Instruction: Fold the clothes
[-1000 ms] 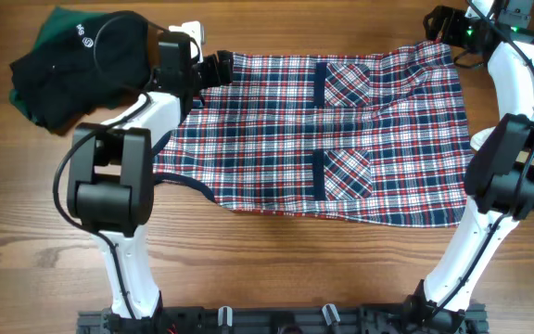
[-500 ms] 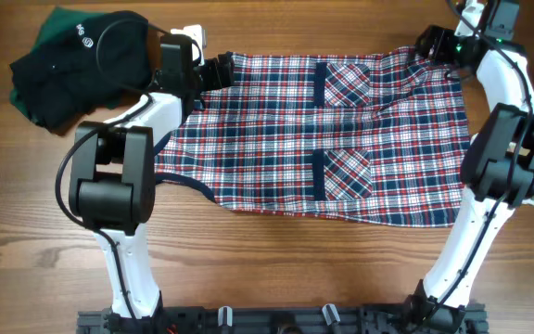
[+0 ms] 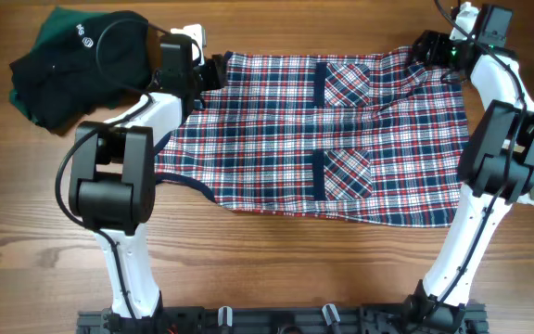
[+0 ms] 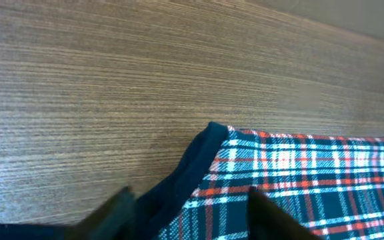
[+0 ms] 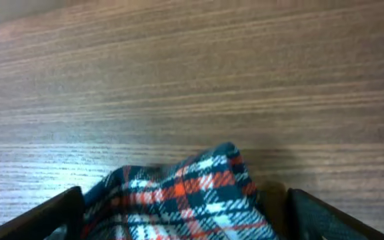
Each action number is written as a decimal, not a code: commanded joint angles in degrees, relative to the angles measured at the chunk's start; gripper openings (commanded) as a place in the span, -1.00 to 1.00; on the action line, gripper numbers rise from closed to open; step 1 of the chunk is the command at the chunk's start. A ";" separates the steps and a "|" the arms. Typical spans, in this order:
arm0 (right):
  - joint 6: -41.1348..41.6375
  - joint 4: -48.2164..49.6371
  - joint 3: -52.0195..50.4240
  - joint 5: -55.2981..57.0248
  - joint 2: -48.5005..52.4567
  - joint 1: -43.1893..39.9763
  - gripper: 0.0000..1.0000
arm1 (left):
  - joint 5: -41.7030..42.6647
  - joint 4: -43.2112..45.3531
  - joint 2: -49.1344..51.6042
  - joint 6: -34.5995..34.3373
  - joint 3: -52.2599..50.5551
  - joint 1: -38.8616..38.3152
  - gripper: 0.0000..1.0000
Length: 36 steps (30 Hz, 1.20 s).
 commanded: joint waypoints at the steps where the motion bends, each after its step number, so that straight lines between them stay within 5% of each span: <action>1: -0.55 0.87 0.87 -0.28 1.46 -0.46 0.66 | -0.15 0.35 0.74 0.48 0.02 0.09 -0.28; 5: -0.48 0.68 0.87 -0.31 1.46 -0.46 0.42 | -0.15 0.35 0.76 0.48 0.02 0.09 -0.67; 7: -0.04 0.48 0.87 -0.28 1.46 -0.46 -0.09 | -0.15 0.35 0.76 0.48 0.02 0.09 -0.87; 9: 1.22 0.57 0.87 -0.28 1.46 -0.46 -0.36 | -0.15 0.35 0.76 0.46 0.02 0.09 -0.92; 12: 2.21 0.46 0.87 -0.28 1.46 -0.46 -0.47 | -0.17 0.35 0.76 0.48 0.02 0.09 -0.92; 14: 2.36 0.39 0.87 -0.28 1.46 -0.46 -0.47 | -0.15 0.37 0.79 0.48 0.02 0.09 -0.43; 17: 2.47 0.26 0.87 -0.31 1.46 -0.46 -0.46 | -0.15 0.33 1.18 0.50 0.02 0.09 -0.07; 20: 2.47 -0.22 0.87 -0.31 1.46 -0.46 -0.46 | -0.13 0.31 2.69 0.48 0.02 0.09 0.52; 23: 2.40 -0.92 0.87 -0.28 1.46 -0.46 -0.46 | -0.15 1.09 4.85 0.48 0.04 0.09 0.75; 27: 2.32 -1.27 0.87 -0.31 1.46 -0.46 -0.49 | -0.17 2.10 5.81 0.50 0.02 0.09 0.75; 30: 2.40 -1.42 0.87 -0.31 1.46 -0.46 -0.66 | -0.15 3.19 5.81 0.48 0.04 0.11 0.52; 34: 2.43 -2.32 0.90 -0.33 1.40 -0.46 -0.84 | -0.13 3.69 5.81 0.46 0.04 0.09 -0.29; 35: 2.43 -2.54 0.90 -0.44 1.40 -0.46 -0.90 | -0.13 3.65 5.81 0.44 0.04 0.09 -0.71; 36: 2.45 -2.67 0.90 -0.74 1.40 -0.46 -0.91 | -0.13 3.54 5.81 0.24 0.04 0.09 -0.85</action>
